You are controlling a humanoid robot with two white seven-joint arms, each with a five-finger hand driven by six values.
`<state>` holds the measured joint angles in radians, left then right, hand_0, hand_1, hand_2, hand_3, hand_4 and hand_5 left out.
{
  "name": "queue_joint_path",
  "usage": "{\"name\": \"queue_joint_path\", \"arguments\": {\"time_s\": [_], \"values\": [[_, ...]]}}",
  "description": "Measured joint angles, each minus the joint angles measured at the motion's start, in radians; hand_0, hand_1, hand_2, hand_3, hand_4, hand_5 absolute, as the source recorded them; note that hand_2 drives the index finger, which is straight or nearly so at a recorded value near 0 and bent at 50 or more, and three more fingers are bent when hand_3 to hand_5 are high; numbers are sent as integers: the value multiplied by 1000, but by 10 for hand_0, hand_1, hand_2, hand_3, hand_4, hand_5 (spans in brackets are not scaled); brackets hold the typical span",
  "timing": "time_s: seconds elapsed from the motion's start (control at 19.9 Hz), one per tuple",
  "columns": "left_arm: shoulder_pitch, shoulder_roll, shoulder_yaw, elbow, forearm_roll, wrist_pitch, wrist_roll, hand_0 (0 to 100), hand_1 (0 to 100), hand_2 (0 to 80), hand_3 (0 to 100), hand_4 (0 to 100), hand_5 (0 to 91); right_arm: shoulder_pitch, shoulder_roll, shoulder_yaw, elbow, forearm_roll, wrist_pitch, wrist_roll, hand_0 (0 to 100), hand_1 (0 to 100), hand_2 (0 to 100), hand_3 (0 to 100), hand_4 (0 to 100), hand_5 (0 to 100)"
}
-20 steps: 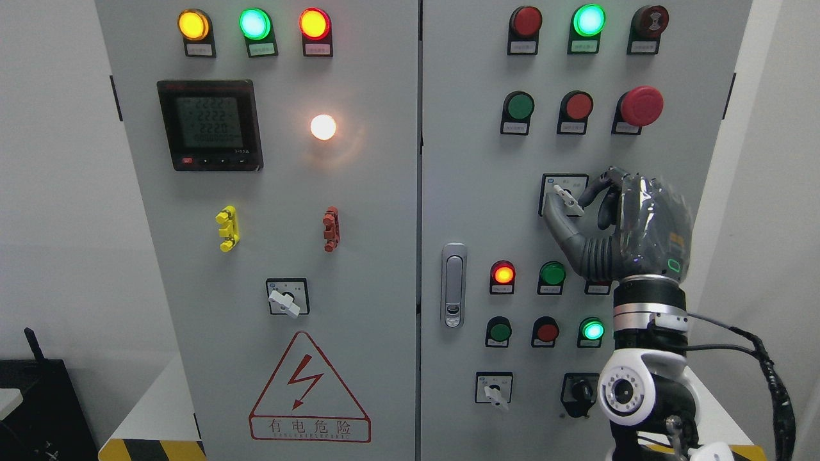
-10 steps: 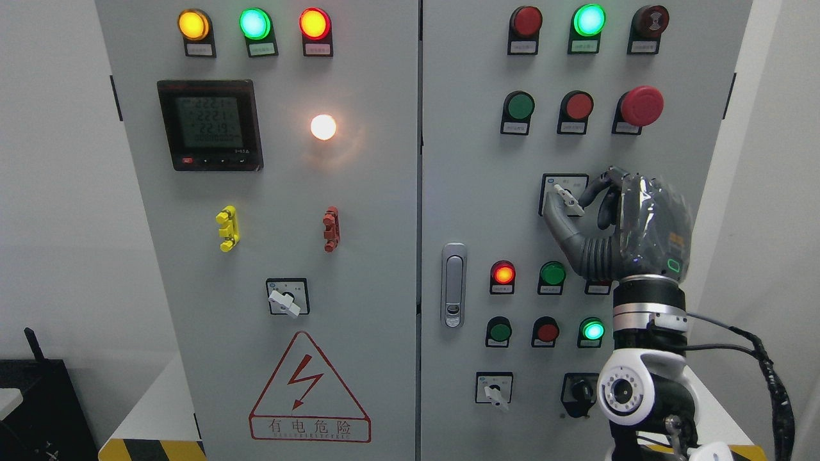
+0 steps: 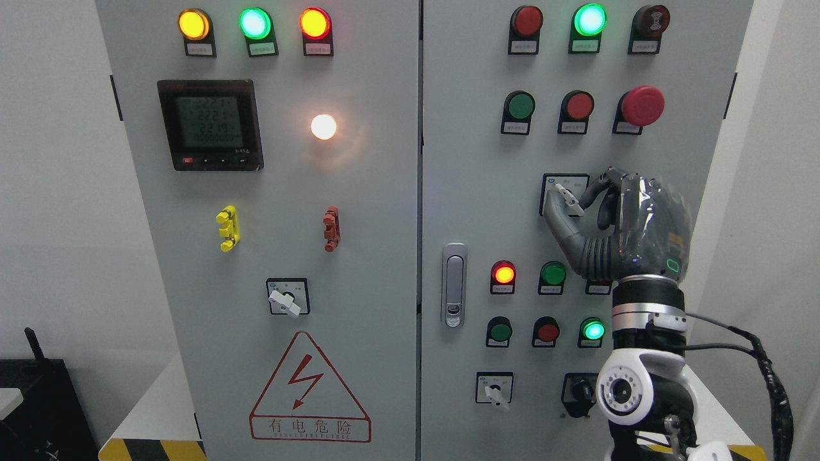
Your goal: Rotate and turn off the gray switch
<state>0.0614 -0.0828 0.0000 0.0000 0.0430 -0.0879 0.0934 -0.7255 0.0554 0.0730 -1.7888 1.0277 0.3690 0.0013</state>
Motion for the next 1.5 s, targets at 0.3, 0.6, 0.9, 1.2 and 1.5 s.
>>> {"name": "queue_joint_path", "arguments": {"time_s": [0.3, 0.6, 0.9, 1.2, 1.5], "values": [[0, 0, 0, 0, 0, 0, -1, 120, 389, 0, 0, 0, 0, 0, 0, 0, 2, -1, 0, -1, 413, 431, 706, 1000, 941, 1000], [0, 0, 0, 0, 0, 0, -1, 120, 389, 0, 0, 0, 0, 0, 0, 1, 4, -2, -1, -2, 421, 426, 713, 1000, 943, 1000], [0, 0, 0, 0, 0, 0, -1, 120, 389, 0, 0, 0, 0, -1, 0, 1, 6, -3, -1, -3, 442, 406, 719, 1000, 947, 1000], [0, 0, 0, 0, 0, 0, -4, 120, 389, 0, 0, 0, 0, -3, 1, 2, 8, -4, -1, -7, 458, 390, 721, 1000, 948, 1000], [0, 0, 0, 0, 0, 0, -3, 120, 389, 0, 0, 0, 0, -5, 1, 2, 9, -3, -1, -3, 467, 375, 727, 1000, 948, 1000]]}}
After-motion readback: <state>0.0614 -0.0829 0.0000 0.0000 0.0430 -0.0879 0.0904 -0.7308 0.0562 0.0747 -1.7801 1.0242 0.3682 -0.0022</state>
